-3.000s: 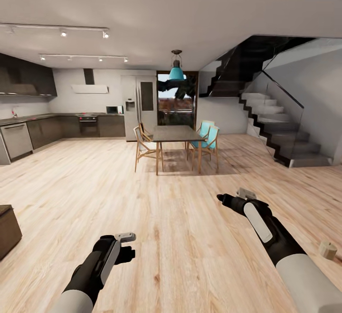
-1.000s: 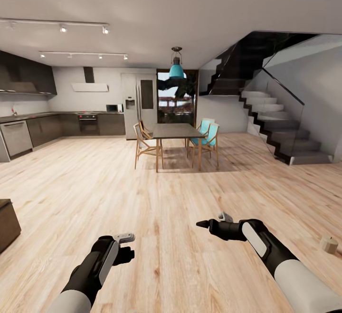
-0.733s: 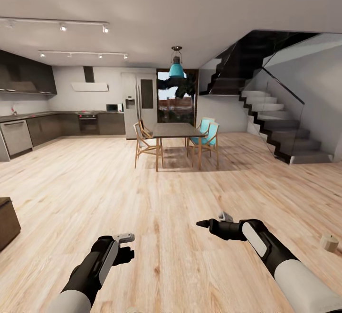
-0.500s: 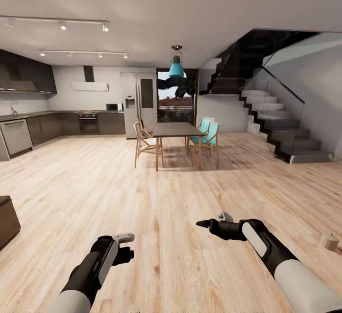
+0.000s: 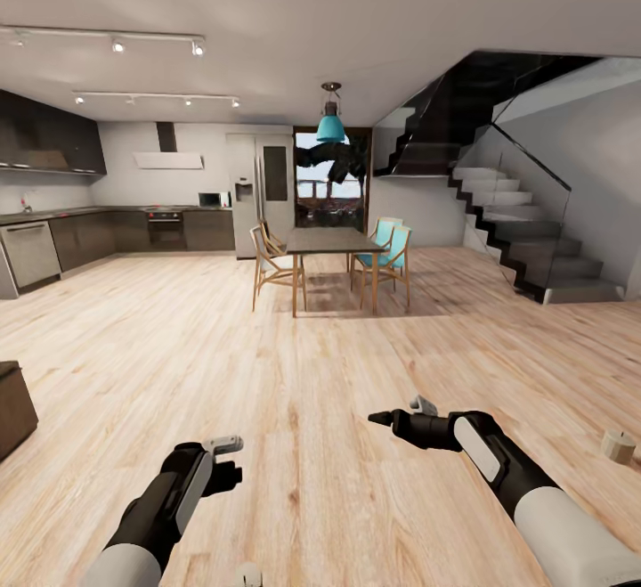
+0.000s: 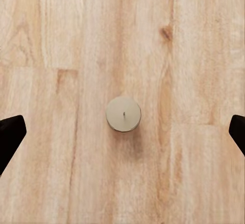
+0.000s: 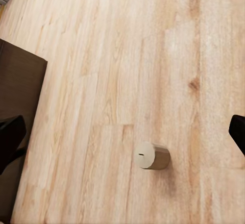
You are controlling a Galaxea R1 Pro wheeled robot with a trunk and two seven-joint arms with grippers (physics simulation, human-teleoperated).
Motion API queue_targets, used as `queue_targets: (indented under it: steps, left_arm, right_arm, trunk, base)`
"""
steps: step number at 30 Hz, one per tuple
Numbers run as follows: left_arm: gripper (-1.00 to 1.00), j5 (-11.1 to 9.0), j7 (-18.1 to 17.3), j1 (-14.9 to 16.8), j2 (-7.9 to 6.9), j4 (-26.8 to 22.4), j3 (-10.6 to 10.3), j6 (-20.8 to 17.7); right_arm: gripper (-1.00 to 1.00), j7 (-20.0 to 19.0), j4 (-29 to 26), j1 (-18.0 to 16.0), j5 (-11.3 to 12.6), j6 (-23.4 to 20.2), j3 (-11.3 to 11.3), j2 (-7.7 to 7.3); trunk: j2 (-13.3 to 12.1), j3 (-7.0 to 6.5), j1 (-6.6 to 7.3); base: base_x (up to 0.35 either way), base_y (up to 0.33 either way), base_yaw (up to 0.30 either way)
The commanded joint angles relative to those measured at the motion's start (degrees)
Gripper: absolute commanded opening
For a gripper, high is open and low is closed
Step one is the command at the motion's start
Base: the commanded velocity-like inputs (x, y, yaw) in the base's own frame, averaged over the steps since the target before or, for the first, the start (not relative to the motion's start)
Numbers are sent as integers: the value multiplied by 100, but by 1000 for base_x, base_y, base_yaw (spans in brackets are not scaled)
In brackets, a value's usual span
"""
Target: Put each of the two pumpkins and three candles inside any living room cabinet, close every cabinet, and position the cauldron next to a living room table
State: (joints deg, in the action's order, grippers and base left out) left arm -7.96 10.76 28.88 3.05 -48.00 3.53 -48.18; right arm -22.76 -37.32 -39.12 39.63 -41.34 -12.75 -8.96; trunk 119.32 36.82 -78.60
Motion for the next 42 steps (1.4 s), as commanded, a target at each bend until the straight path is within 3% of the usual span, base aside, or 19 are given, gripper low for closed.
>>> queue_targets:
  steps: [1, 20, 42]
  left_arm:
    - [100, -61, 46, 3, 5, -7, 15, 5]
    - [100, -40, 49, 3, -13, 98, 14, 365]
    - [100, -45, 49, 3, -9, 158, 10, 519]
  right_arm:
    - [100, -15, -3, -5, 0, -6, -16, -7]
    - [100, -9, -3, -5, 0, 20, -9, -2]
    - [100, 8, 48, -5, -3, 157, -20, -1]
  trunk:
    - [45, 25, -22]
    - [807, 366, -439]
    - [1689, 761, -922]
  base:
    - [0, 0, 0]
    - [0, 0, 0]
    - [0, 0, 0]
